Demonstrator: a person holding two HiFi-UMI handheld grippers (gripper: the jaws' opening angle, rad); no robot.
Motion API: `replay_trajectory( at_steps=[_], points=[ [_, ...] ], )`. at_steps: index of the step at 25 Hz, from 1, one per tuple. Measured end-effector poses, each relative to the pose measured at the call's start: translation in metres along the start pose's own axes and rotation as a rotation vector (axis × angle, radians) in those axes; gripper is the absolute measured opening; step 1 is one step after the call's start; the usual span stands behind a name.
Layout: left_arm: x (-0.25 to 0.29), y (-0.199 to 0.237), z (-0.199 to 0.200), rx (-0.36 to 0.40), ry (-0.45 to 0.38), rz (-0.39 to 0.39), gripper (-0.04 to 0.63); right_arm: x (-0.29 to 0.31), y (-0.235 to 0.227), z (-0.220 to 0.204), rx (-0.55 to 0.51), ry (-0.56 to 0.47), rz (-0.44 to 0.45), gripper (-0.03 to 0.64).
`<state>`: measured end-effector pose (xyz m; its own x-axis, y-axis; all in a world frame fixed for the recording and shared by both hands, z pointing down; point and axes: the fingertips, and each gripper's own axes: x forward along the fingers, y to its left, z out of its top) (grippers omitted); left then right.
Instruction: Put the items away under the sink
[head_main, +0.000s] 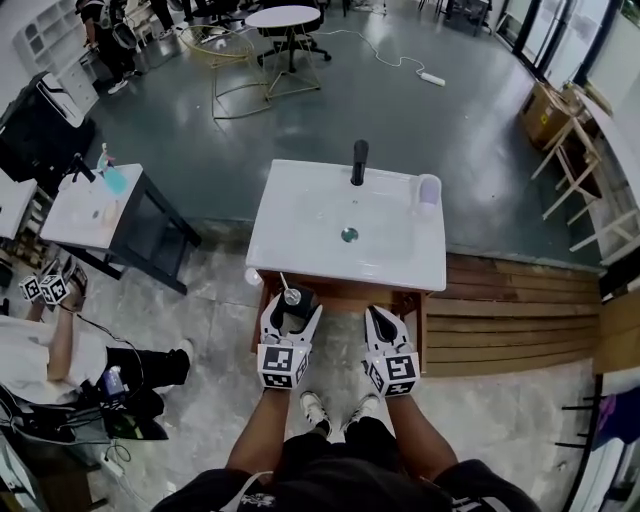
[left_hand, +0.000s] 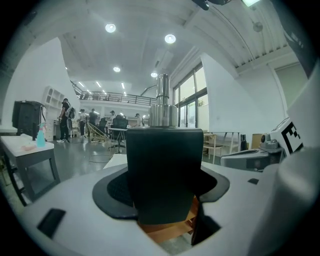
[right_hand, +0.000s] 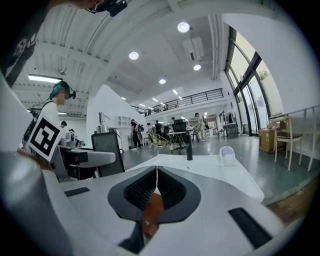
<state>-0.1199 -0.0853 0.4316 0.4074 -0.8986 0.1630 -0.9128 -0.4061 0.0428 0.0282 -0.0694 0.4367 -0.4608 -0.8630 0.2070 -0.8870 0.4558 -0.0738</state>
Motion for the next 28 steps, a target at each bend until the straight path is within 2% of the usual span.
replay_trajectory(
  at_steps=[5, 9, 14, 19, 24, 28],
  points=[
    [-0.004, -0.005, -0.014, -0.052, 0.003, 0.033, 0.322, 0.002, -0.007, -0.008, -0.029, 0.004, 0.019, 0.023],
    [-0.005, -0.016, -0.024, -0.053, -0.013, 0.051, 0.318, 0.0, -0.021, -0.018, -0.033, -0.004, 0.01, 0.023],
    [0.017, -0.023, -0.053, -0.032, -0.049, 0.056, 0.316, 0.011, -0.033, -0.052, -0.053, -0.016, 0.028, 0.023],
    [0.042, -0.014, -0.117, 0.001, -0.063, 0.078, 0.316, 0.032, -0.046, -0.114, -0.061, -0.035, 0.018, 0.024],
    [0.062, -0.004, -0.194, 0.004, -0.051, 0.098, 0.316, 0.054, -0.051, -0.191, -0.083, -0.032, 0.026, 0.023],
    [0.085, -0.003, -0.25, 0.006, -0.067, 0.12, 0.316, 0.077, -0.064, -0.245, -0.061, -0.058, 0.008, 0.023]
  ],
)
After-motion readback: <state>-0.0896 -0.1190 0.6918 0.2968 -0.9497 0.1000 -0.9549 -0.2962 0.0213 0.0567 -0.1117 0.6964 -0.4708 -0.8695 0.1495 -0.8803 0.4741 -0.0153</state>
